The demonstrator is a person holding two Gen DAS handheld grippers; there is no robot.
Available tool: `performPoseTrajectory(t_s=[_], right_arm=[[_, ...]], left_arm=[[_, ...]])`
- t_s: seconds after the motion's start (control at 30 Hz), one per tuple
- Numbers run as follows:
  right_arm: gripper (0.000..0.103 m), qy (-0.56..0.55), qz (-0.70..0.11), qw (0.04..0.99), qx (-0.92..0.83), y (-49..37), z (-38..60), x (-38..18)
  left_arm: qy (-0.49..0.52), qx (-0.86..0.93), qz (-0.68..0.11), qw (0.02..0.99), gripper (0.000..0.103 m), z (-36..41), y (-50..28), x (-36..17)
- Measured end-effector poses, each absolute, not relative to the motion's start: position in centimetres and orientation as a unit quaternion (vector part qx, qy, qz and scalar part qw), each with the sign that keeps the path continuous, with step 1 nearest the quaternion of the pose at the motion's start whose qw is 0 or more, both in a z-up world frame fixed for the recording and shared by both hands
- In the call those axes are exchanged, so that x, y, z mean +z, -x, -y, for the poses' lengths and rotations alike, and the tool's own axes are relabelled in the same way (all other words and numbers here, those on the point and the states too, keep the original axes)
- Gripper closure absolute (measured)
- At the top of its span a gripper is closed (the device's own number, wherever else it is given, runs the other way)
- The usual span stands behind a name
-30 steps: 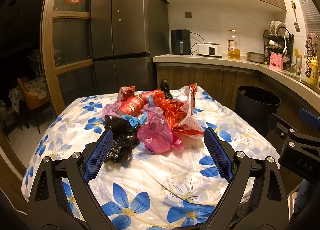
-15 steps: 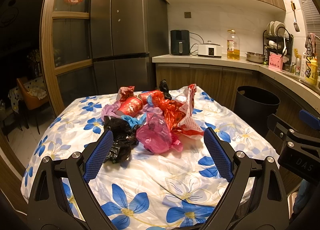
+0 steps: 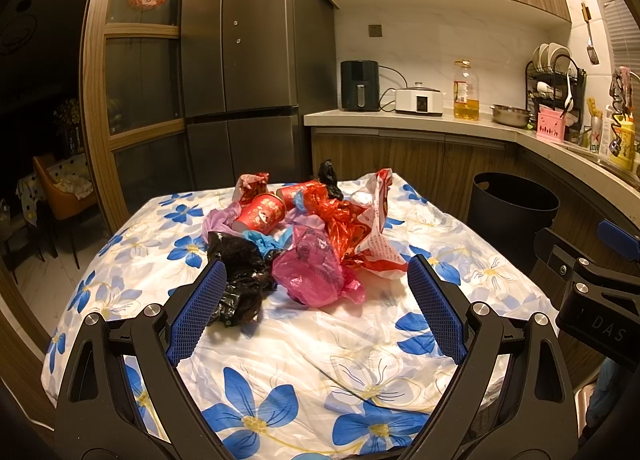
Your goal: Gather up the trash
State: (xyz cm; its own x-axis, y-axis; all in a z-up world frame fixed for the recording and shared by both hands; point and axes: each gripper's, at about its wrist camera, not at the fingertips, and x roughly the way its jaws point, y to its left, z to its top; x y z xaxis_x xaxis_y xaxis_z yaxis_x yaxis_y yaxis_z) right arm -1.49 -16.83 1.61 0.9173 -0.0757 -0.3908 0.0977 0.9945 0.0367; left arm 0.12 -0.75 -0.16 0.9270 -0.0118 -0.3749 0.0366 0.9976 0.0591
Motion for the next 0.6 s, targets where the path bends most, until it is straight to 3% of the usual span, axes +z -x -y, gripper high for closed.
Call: performPoseTrajectory(t_s=[0.6], right_arm=[[0.005,-0.029,-0.198,0.979,-0.044,1.49,16.88,1.6]], left_arm=[[-0.032,-0.013,-0.191,0.981,0.013,1.05,-0.04,-0.27]])
